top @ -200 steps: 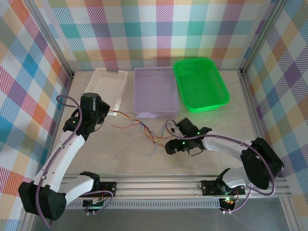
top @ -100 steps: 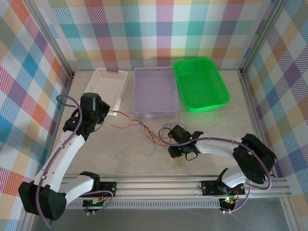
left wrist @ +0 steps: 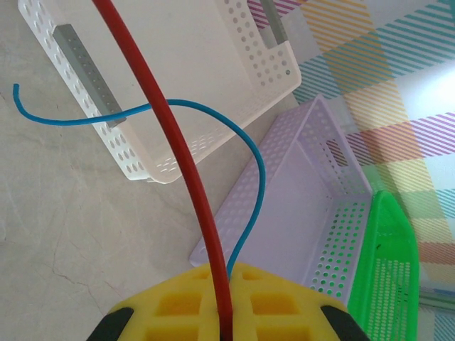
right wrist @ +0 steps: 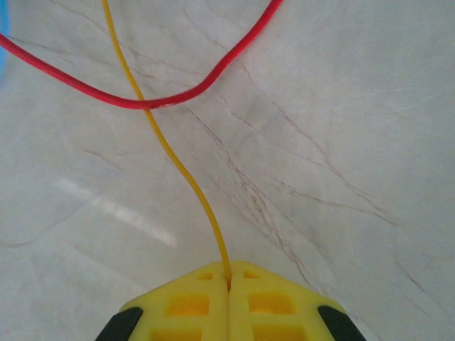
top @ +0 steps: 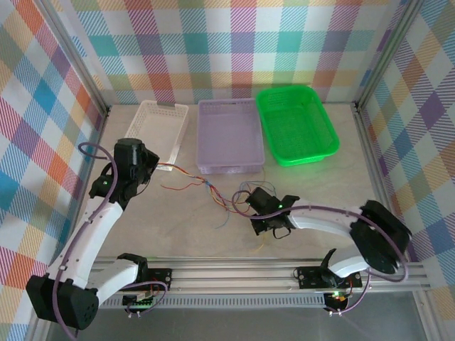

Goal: Untangle the cables

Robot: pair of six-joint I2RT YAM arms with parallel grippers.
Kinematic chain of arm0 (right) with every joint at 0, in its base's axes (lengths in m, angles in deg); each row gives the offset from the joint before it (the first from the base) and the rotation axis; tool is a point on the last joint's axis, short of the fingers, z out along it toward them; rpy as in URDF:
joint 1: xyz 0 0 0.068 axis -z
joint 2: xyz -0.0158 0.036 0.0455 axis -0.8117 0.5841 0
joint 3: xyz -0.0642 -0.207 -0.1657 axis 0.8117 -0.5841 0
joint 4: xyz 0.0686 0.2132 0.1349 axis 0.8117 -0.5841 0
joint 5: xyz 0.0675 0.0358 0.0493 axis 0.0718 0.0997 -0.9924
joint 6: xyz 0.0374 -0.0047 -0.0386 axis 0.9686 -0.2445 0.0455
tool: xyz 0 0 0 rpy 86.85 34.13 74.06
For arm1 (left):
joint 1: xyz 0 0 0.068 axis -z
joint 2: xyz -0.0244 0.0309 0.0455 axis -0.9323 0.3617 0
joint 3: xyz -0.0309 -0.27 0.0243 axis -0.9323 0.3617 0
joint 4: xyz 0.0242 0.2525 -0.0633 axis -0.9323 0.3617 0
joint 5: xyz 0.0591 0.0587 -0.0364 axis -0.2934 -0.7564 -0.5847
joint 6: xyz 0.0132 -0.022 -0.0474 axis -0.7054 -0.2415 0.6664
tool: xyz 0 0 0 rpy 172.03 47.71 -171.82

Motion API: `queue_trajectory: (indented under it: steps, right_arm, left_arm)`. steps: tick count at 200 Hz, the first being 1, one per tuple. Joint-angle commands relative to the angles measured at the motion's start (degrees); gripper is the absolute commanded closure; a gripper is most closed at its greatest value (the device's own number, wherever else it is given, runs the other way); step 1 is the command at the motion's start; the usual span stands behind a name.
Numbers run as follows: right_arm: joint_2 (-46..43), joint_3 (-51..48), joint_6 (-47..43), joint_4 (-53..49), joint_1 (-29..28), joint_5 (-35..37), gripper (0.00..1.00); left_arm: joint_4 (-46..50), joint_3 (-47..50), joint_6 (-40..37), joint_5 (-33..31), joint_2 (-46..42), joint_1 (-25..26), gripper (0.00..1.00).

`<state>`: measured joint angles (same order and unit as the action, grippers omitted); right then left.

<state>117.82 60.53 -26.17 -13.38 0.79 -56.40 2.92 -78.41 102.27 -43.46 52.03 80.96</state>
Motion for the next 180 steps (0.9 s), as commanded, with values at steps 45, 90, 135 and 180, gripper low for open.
queue_trajectory:
  steps: [45,90,135,180]
  right_arm:
    - [-21.7,15.1,-5.4,-16.3,7.6,4.6,1.0]
    - [-23.1,26.6,-9.5,-21.3,14.9,3.7,1.0]
    - [-21.7,34.4,-11.5,-23.4,22.7,0.9,1.0]
    - [-19.6,39.1,-10.6,-24.1,30.1,-3.2,1.0]
  left_arm:
    - [2.9,8.7,-1.2,-0.7,-4.3,-1.6,1.0]
    - [2.9,13.6,-1.0,-0.4,-5.2,-1.7,1.0]
    - [2.1,19.2,-1.2,-1.4,-6.0,-1.6,1.0]
    - [-0.2,23.7,-1.5,-2.4,-5.8,-1.6,1.0]
